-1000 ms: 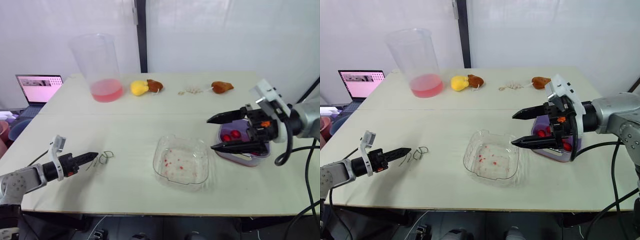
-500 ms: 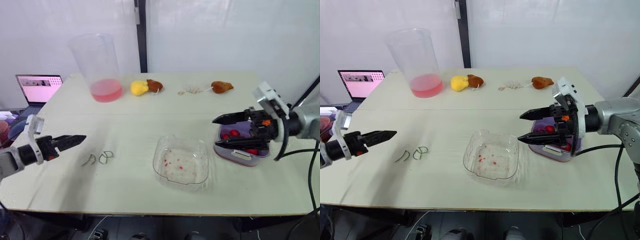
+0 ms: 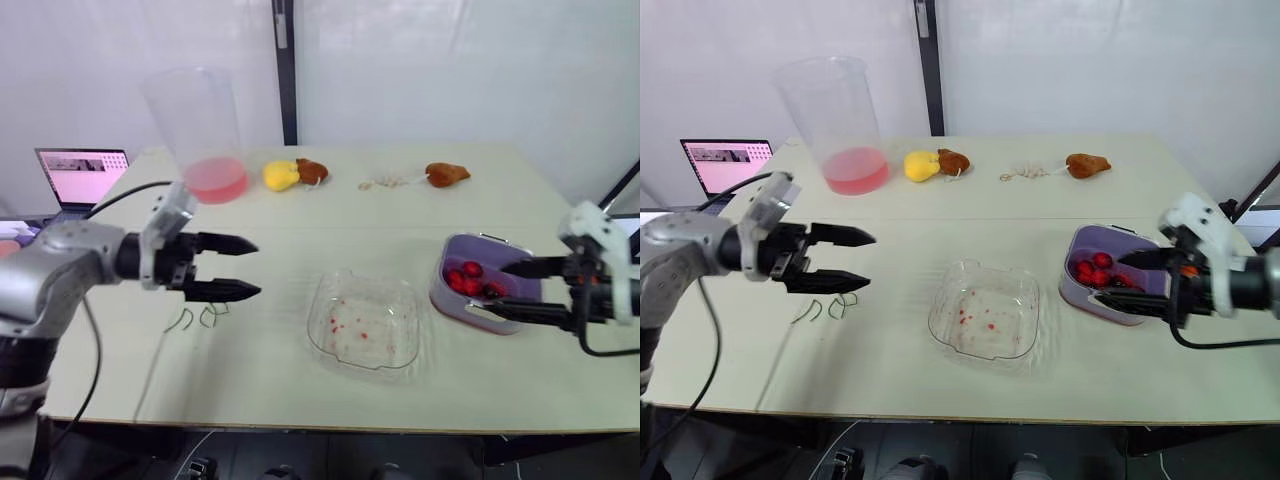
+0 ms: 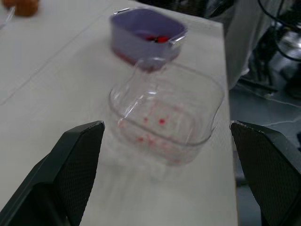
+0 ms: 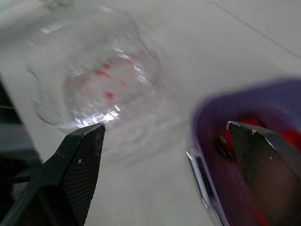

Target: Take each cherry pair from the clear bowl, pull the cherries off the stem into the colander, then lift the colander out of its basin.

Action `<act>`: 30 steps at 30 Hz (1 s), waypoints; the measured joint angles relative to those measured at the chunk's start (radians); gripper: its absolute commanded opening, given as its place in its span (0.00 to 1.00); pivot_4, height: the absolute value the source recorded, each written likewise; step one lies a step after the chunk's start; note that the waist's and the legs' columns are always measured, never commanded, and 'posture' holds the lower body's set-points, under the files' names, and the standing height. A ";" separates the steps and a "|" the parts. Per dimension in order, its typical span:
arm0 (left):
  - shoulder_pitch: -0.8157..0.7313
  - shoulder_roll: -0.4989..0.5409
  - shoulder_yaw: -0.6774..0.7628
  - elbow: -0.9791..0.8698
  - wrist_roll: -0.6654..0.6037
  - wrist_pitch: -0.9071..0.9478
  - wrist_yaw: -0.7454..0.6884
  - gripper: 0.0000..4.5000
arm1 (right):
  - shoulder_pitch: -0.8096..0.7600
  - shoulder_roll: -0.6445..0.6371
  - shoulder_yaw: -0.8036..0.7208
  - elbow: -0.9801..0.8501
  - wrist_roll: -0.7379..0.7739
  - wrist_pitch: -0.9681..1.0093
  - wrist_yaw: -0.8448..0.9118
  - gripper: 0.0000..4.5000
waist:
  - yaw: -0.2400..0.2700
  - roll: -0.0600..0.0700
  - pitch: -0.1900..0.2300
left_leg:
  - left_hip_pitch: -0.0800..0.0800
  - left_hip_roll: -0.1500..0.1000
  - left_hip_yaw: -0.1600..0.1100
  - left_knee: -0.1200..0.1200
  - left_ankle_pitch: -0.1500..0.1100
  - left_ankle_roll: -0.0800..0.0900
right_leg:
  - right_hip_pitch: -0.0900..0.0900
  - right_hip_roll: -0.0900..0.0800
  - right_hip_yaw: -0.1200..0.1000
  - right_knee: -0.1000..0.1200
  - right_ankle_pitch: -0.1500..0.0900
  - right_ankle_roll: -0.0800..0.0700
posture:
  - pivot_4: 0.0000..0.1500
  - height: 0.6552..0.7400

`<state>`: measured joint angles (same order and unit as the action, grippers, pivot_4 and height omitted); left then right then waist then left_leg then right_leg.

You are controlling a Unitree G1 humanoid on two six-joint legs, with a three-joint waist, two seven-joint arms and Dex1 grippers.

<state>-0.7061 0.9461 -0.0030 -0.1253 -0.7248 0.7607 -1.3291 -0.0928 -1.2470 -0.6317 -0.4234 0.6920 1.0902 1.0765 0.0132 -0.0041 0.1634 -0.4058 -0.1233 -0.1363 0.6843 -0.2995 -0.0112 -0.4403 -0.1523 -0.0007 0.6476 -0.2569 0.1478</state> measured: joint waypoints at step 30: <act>-0.037 -0.217 -0.048 -0.104 0.015 0.002 0.103 1.00 | -0.082 -0.128 0.444 0.047 -0.246 -0.213 -0.043 1.00 | -0.004 -0.002 0.001 | 0.014 0.001 0.002 -0.002 -0.002 0.003 | 0.014 0.000 0.001 -0.006 0.000 0.001 | 1.00 1.00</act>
<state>-0.7428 0.7294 -0.0512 -0.2298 -0.7093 0.7625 -1.2262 -0.1748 -1.3753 -0.1876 -0.3759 0.4463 0.8771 1.0337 0.0091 -0.0059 0.1644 -0.3920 -0.1223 -0.1347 0.6826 -0.3013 -0.0086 -0.4265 -0.1521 0.0000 0.6420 -0.2573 0.1485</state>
